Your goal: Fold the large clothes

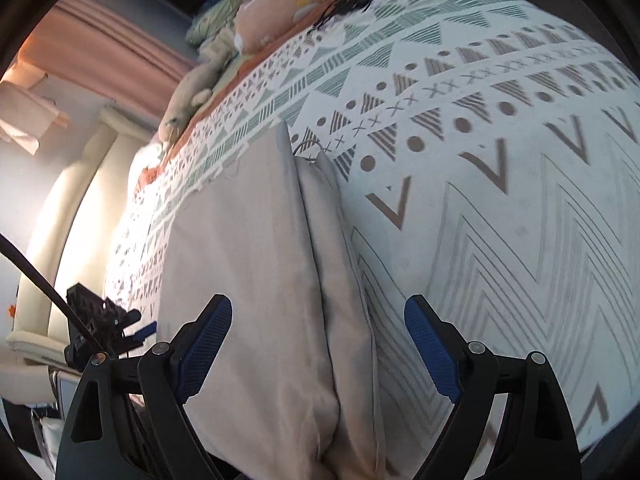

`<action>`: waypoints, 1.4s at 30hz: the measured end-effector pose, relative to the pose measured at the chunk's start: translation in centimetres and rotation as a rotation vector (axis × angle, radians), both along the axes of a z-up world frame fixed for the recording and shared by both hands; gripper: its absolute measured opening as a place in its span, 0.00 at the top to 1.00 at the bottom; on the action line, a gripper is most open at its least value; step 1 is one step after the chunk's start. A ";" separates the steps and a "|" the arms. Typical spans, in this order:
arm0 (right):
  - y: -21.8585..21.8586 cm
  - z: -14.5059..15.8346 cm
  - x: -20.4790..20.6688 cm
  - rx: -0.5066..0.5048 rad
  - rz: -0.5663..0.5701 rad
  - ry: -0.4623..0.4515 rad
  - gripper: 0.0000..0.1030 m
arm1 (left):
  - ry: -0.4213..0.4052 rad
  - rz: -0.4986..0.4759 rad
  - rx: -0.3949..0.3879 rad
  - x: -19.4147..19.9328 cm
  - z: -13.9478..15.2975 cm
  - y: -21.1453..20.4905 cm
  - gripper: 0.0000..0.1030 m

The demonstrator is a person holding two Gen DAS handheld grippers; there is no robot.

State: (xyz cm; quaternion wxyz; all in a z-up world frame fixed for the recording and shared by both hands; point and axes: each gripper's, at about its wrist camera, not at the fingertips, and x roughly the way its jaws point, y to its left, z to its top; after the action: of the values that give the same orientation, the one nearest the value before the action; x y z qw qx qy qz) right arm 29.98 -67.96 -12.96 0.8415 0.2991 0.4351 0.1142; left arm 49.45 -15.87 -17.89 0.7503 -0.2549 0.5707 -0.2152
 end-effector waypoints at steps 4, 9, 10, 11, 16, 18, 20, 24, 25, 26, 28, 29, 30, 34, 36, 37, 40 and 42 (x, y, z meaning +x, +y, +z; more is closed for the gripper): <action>-0.1 -1.0 5.2 0.015 0.075 0.051 0.15 | 0.021 -0.001 0.026 2.0 -1.2 0.0 0.16; -0.3 -2.5 10.6 0.084 0.154 0.076 0.26 | -0.008 -0.011 0.014 3.8 -1.9 0.2 0.16; -0.3 -2.8 11.5 0.097 0.165 0.082 0.30 | -0.008 -0.015 0.004 4.1 -2.1 0.2 0.16; -0.3 -3.1 12.4 0.111 0.179 0.086 0.33 | -0.008 -0.015 -0.004 4.4 -2.3 0.2 0.16; 0.4 -5.0 16.7 0.166 0.255 0.125 0.52 | -0.022 -0.007 -0.021 6.3 -2.8 -0.3 0.22; 0.7 -5.6 18.2 0.182 0.275 0.133 0.52 | -0.012 -0.007 -0.018 7.2 -3.1 -0.5 0.31; 0.5 -6.1 19.8 0.208 0.288 0.139 0.52 | -0.009 -0.005 -0.025 8.1 -3.3 -0.7 0.35; 0.9 -7.2 22.5 0.256 0.308 0.151 0.52 | -0.010 -0.015 -0.010 9.6 -3.3 -1.3 0.38; 1.1 -7.4 23.1 0.261 0.315 0.154 0.52 | -0.009 -0.017 0.000 9.9 -3.3 -1.5 0.39; 1.3 -7.6 23.7 0.265 0.322 0.157 0.52 | -0.010 -0.020 0.019 10.2 -3.2 -1.8 0.41; 1.5 -8.0 24.7 0.262 0.321 0.164 0.53 | -0.024 -0.038 0.066 10.3 -2.9 -2.4 0.41; 1.9 -8.0 25.1 0.249 0.322 0.165 0.54 | -0.036 -0.053 0.098 10.4 -2.7 -2.9 0.42; 2.5 -7.9 25.3 0.234 0.319 0.167 0.57 | -0.044 -0.062 0.127 10.4 -2.5 -3.3 0.46; 4.4 -7.0 25.4 0.158 0.300 0.149 0.77 | -0.062 -0.062 0.192 10.0 -1.4 -4.1 0.61; 5.5 -5.9 24.7 0.119 0.295 0.103 0.83 | -0.082 -0.056 0.205 9.8 -0.8 -4.2 0.71; 6.0 -5.2 24.4 0.094 0.288 0.080 0.85 | -0.098 -0.054 0.205 9.5 -0.3 -4.3 0.72; 8.0 -3.0 22.7 0.023 0.251 0.014 0.87 | -0.140 -0.046 0.215 8.7 1.1 -4.7 0.78; 8.7 -1.6 21.2 -0.021 0.228 -0.031 0.87 | -0.165 -0.041 0.214 7.9 2.5 -4.5 0.80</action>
State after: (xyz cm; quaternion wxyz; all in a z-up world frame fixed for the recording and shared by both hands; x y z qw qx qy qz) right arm 51.13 -59.25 -14.59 0.8327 0.2374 0.4545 0.2092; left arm 57.39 -20.39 -15.38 0.8130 -0.1433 0.5318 -0.1886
